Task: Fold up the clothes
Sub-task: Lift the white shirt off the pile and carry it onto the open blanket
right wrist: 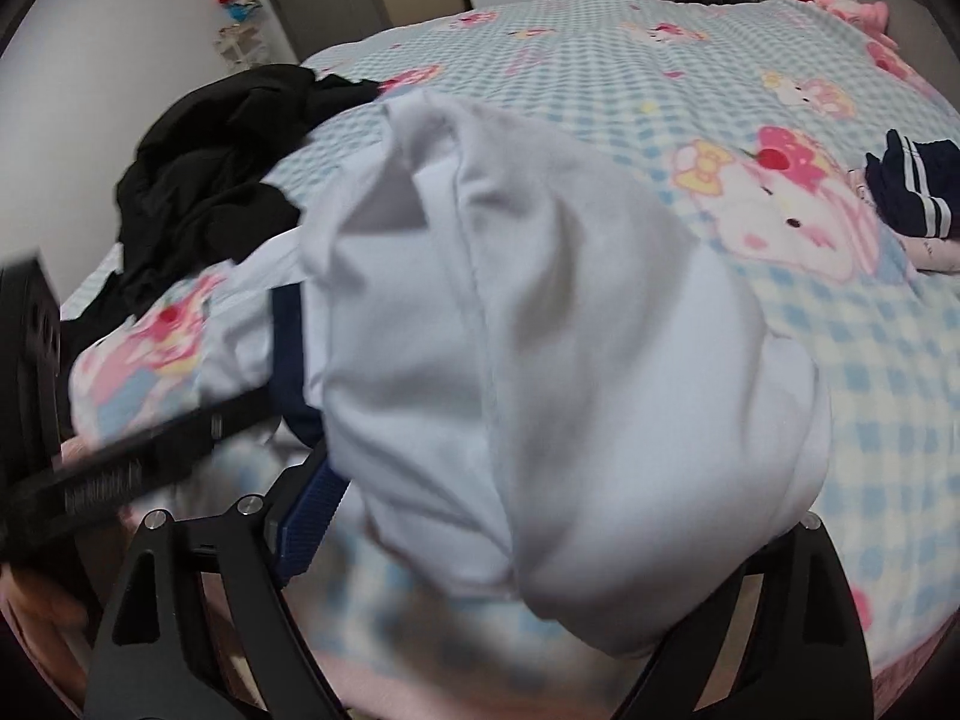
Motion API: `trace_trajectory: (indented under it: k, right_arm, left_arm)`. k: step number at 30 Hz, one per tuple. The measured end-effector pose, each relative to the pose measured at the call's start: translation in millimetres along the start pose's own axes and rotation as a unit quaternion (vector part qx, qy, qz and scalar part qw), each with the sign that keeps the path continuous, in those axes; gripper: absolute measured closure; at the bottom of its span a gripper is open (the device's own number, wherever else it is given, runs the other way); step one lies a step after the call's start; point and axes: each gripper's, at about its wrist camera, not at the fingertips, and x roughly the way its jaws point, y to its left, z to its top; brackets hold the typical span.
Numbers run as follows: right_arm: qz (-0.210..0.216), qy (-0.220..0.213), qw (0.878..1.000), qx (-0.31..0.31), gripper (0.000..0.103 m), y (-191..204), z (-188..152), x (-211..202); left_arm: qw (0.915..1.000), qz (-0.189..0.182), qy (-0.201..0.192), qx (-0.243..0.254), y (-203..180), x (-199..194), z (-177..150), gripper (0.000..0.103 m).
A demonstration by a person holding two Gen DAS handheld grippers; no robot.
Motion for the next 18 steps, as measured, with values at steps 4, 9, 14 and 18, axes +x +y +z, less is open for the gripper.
trace_trajectory:
  k: [4, 9, 14, 18]
  right_arm:
    - [-0.013, 0.01, 1.0, -0.003, 0.04, -1.2, -9.4, 2.2]
    - [-0.01, 0.001, 1.0, 0.005, 0.072, -2.6, -14.0, -7.3]
    - [-0.059, -0.033, 0.998, 0.01, 0.086, -13.3, -6.9, -27.8]
    - [-0.092, -0.064, 0.994, 0.011, 0.089, -19.9, -2.6, -48.9]
  left_arm:
    - [0.999, -0.002, -0.008, 0.045, -10.7, -0.5, -0.1, 0.056]
    - [0.9981, -0.013, -0.02, 0.058, -14.8, -3.7, 3.2, 0.071]
    - [0.9958, -0.06, -0.024, 0.064, -27.7, -16.5, 3.6, 0.087]
    - [0.9915, -0.061, -0.028, 0.111, -57.2, -19.2, 4.1, 0.087]
